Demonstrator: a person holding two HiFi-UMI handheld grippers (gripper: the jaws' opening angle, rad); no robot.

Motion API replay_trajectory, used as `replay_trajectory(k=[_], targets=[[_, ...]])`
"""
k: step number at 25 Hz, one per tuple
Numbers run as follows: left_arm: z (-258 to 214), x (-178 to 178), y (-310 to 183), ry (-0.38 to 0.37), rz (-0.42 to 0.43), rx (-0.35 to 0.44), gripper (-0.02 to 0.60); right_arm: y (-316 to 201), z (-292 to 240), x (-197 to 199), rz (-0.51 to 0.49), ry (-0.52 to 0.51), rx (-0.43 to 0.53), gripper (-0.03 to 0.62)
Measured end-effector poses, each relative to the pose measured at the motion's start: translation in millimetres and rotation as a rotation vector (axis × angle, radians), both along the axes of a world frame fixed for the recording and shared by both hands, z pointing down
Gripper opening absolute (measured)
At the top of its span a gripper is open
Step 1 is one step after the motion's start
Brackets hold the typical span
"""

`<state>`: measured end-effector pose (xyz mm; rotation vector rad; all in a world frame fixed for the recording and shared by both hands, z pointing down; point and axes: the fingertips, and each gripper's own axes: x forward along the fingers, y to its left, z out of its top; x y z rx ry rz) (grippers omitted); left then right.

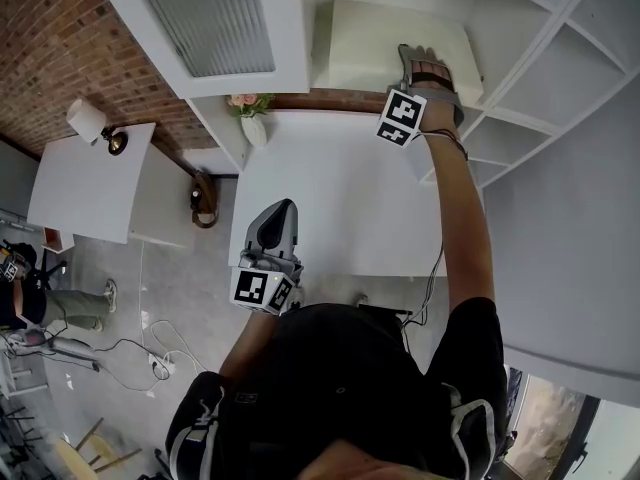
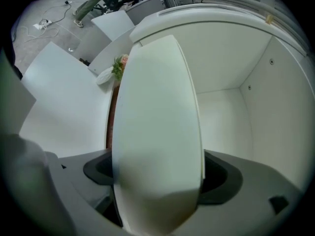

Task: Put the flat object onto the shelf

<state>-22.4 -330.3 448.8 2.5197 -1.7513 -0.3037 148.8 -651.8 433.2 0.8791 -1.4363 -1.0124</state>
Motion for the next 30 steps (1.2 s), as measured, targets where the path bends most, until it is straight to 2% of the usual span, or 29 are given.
replay_trajectory(k=[4,6,9,11,12,13,14,15,16,19,23,26,30], targets=[[-5.2,-2.6,6.2,-0.002,-0.011,0.014,0.014,31.1,-17.4,-3.5,-0.03,-0.086,-0.011,0.449],[-7.5,-0.1,7.8,-0.001,-0.001,0.022,0.014,62.9,-28.1,-6.7,-0.072,-0.209,-0.037,0.448],[-8.2,3.5,10.1,0.005,0.01,0.019,0.014,122.2,-39.7,-12.3,-0.145,-0.517,-0.14,0.445],[-8.0,5.8,9.4,0.008,0.018,0.018,0.014,164.6,-47.8,-17.1,-0.209,-0.786,-0.215,0.433],[-8.4,7.5,9.4,0.008,0.023,0.018,0.014,185.7,-51.8,-17.7,-0.238,-0.938,-0.248,0.36],[-9.2,9.9,10.1,0.008,0.028,0.019,0.014,205.5,-53.6,-16.0,-0.254,-1.088,-0.275,0.229],[-10.4,12.6,11.2,0.008,0.033,0.021,0.014,223.0,-51.6,-12.3,-0.249,-1.219,-0.295,0.187],[-11.7,15.5,12.6,0.007,0.04,0.024,0.014,237.5,-45.4,-7.3,-0.224,-1.32,-0.303,0.175],[-12.7,18.4,14.1,0.007,0.047,0.025,0.014,249.2,-35.8,-2.3,-0.182,-1.386,-0.297,0.148],[-12.6,26.3,18.8,0.004,0.066,0.026,0.014,276.6,-1.2,6.9,-0.038,-1.488,-0.268,0.103],[-5.1,40.3,24.2,0.007,0.094,0.014,0.014,312.0,31.8,7.4,0.064,-1.625,-0.338,0.059],[-0.9,47.9,26.7,0.01,0.114,0.002,0.014,324.5,40.2,6.5,0.086,-1.636,-0.346,0.051],[0.1,51.7,26.7,0.008,0.127,0.002,0.014,325.4,41.5,6.3,0.066,-1.596,-0.331,0.049]])
